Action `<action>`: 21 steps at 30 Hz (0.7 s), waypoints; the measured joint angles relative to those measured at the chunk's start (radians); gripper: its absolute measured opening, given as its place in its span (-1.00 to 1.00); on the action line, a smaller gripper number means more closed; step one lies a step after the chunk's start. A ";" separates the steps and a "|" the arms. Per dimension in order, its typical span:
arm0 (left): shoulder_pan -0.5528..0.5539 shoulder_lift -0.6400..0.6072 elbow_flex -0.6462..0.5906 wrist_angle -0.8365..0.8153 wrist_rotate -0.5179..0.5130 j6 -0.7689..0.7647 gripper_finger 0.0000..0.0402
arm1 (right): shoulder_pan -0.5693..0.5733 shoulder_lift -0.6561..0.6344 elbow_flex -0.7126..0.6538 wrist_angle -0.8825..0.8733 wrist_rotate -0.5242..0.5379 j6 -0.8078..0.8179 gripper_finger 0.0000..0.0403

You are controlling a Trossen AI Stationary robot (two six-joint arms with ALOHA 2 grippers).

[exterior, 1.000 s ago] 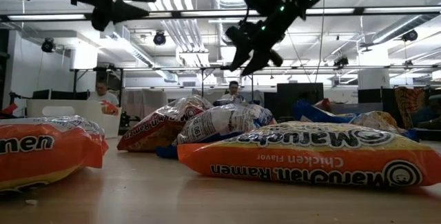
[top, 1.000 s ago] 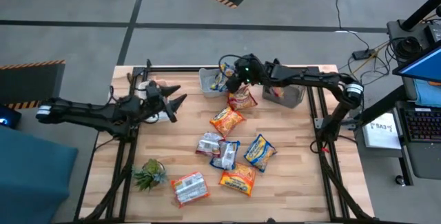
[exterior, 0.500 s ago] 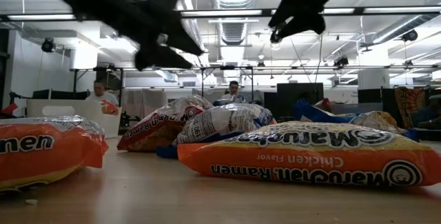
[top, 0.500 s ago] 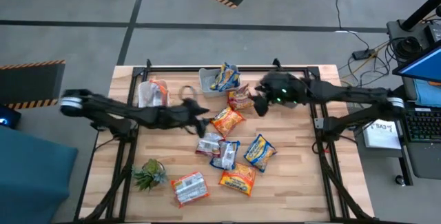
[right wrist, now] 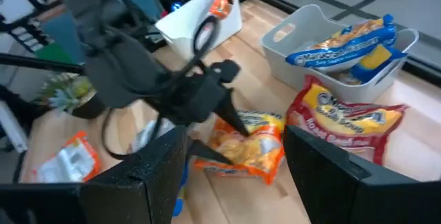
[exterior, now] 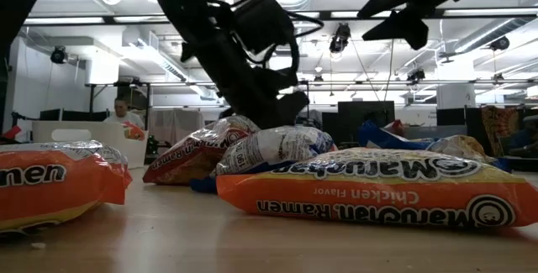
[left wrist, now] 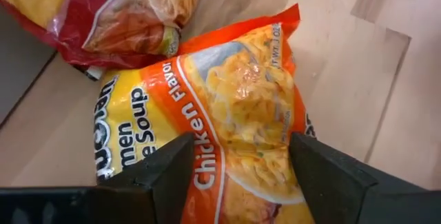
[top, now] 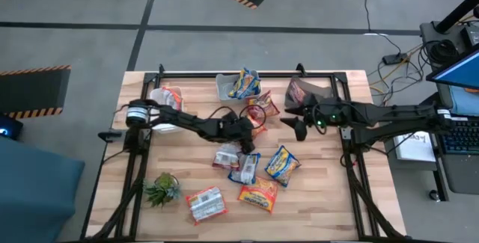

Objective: Sort Maruchan noodles
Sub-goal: Put the top middle orange noodle pack into the white bin

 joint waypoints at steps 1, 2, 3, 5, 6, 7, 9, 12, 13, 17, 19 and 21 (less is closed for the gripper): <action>0.002 0.011 0.008 0.002 0.000 0.000 0.08 | 0.009 -0.007 -0.005 -0.002 0.000 0.004 0.15; 0.004 0.020 0.014 0.004 -0.004 0.000 0.04 | 0.020 -0.011 -0.007 -0.005 0.000 0.004 0.15; 0.005 0.028 0.018 0.003 -0.008 -0.001 0.00 | 0.032 -0.012 -0.007 -0.002 0.000 0.005 0.15; 0.005 0.038 0.024 0.001 -0.014 -0.002 -0.14 | 0.054 -0.011 -0.007 0.001 0.000 0.004 0.15; 0.005 0.041 0.026 0.000 -0.014 -0.002 -0.23 | 0.063 -0.009 -0.007 0.006 0.000 0.002 0.15; 0.005 0.041 0.028 -0.005 -0.014 -0.003 -0.35 | 0.071 -0.007 -0.007 0.012 0.000 0.000 0.15; 0.005 0.041 0.033 -0.021 -0.013 -0.004 -0.62 | 0.087 0.002 -0.007 0.026 0.000 -0.004 0.15; 0.003 0.020 0.032 -0.042 -0.004 0.004 -0.93 | 0.100 0.007 -0.007 0.028 0.000 -0.010 0.15; 0.003 0.004 0.031 -0.063 0.006 0.013 -0.94 | 0.104 0.008 -0.007 0.032 0.001 -0.010 0.15; -0.003 -0.119 0.030 -0.216 -0.015 0.043 -0.99 | 0.112 0.010 -0.007 0.028 0.001 -0.010 0.15; -0.008 -0.224 0.035 -0.345 -0.082 0.058 -0.99 | 0.117 0.009 -0.007 0.029 0.002 -0.010 0.15; -0.011 -0.338 0.036 -0.489 -0.165 0.059 -1.00 | 0.119 0.009 -0.007 0.029 0.001 -0.010 0.15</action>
